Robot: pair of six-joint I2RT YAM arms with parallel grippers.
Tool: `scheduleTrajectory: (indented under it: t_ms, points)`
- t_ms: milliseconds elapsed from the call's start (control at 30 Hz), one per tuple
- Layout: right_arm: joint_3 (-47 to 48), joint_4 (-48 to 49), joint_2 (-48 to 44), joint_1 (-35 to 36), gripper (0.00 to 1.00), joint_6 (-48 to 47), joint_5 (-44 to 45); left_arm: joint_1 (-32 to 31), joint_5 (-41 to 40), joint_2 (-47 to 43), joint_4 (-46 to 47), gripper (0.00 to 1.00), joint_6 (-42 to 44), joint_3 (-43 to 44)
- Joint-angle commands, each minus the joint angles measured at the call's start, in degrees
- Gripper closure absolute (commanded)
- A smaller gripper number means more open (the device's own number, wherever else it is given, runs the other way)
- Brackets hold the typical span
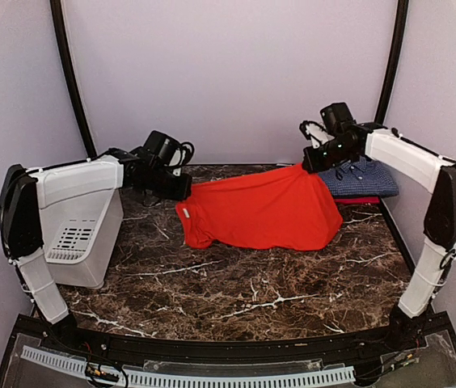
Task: Fold and stack the mixed laundry pile
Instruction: Smooth out the crumpled T-shirt at the center of the board.
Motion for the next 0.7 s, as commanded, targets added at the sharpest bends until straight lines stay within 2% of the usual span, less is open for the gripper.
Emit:
scheduleTrajectory:
  t_ms: [0,33,100,133,167,200,233,267,333,400,500,600,667]
  points:
    - [1.5,0.0,-12.4,-0.1,1.0,-0.2,-5.4,0.5,-3.0,-14.9,1.8,1.0,7.8,-1.9]
    - [-1.0,0.1,-14.9,0.1,1.0,0.5,-6.7,0.4,-0.9,-16.8,2.5,0.99,9.5,-5.9]
    - [-8.6,-0.3,-20.0,0.8,1.0,1.7,-11.2,0.3,4.7,-23.2,4.4,0.89,12.1,-12.8]
    - [-12.7,-0.7,-22.1,1.4,1.0,2.0,-14.5,0.1,7.6,-26.9,4.7,0.75,12.9,-15.2]
    - [-17.4,-0.6,-24.4,2.1,0.82,2.5,-17.8,-0.8,8.1,-28.7,4.6,0.69,13.1,-19.1]
    - [-21.4,-0.2,-26.5,2.9,0.6,3.2,-19.9,-1.7,7.2,-31.8,4.2,0.54,13.2,-20.8]
    - [-25.2,0.4,-28.5,3.5,0.44,4.1,-21.2,-3.1,7.1,-33.2,3.9,0.48,12.8,-23.4]
    - [-28.1,1.0,-31.1,4.0,0.32,4.5,-22.4,-3.4,7.5,-35.6,3.7,0.35,11.0,-24.5]
    - [-31.5,1.9,-34.0,4.1,0.18,5.3,-20.8,-3.5,8.3,-38.6,4.9,0.24,8.5,-29.0]
    - [-31.8,2.9,-34.7,3.6,0.11,5.0,-19.0,-3.5,7.3,-39.7,7.4,0.2,6.8,-31.2]
    - [-29.6,3.3,-30.6,2.1,0.11,4.0,-17.4,-3.3,5.2,-36.3,8.5,0.19,5.9,-30.0]
    - [-27.0,3.2,-23.6,0.8,0.14,2.3,-14.0,-3.2,-0.5,-27.2,7.9,0.19,5.1,-24.7]
    - [-26.0,4.0,-18.9,-0.4,0.16,2.2,-13.6,-2.4,-1.1,-20.3,7.3,0.2,4.7,-19.8]
